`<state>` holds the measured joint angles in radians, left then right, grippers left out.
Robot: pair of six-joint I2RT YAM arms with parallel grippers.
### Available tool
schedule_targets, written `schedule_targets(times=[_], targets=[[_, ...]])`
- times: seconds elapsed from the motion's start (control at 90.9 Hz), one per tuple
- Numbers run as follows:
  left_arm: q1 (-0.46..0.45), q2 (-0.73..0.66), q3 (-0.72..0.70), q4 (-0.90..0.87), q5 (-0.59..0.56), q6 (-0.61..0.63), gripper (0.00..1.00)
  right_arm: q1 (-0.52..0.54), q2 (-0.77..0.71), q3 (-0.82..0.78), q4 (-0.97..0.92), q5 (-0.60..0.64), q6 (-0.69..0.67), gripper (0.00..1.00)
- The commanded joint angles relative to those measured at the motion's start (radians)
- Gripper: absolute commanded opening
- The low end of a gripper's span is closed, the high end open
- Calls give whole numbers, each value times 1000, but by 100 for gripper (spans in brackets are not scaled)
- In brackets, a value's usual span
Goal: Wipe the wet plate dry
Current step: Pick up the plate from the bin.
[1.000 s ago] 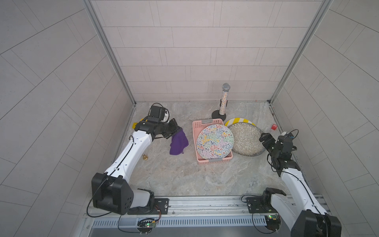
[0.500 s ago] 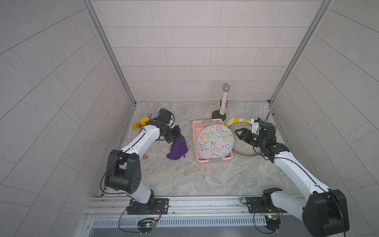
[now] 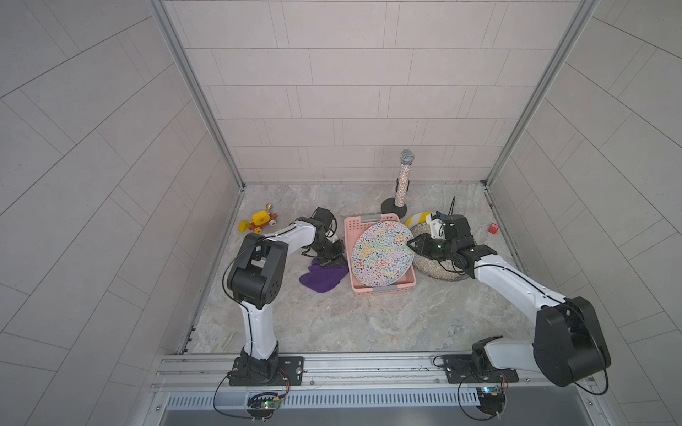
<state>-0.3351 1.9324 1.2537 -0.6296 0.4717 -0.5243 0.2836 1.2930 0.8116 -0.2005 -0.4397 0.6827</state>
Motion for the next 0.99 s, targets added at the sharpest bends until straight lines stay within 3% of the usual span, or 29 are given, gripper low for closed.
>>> schedule_targets(times=[0.0,0.231,0.308,0.396,0.616,0.748,0.98], targets=[[-11,10,32,34,50,0,0,27,-34,-10,86,-44,45,31],[-13,5,41,49,64,-18,0,60,107,-21,192,-35,94,36],[-13,-12,42,42,57,-15,0,61,143,-1,187,-23,98,24],[-11,-55,37,23,35,-10,0,62,146,10,194,-15,103,3],[17,-281,19,-74,-61,-4,0,60,6,3,145,100,78,0],[21,-425,47,-119,-89,-13,0,60,-94,-4,167,107,92,0],[-34,-449,192,-110,-41,-75,0,62,-234,1,226,41,255,0]])
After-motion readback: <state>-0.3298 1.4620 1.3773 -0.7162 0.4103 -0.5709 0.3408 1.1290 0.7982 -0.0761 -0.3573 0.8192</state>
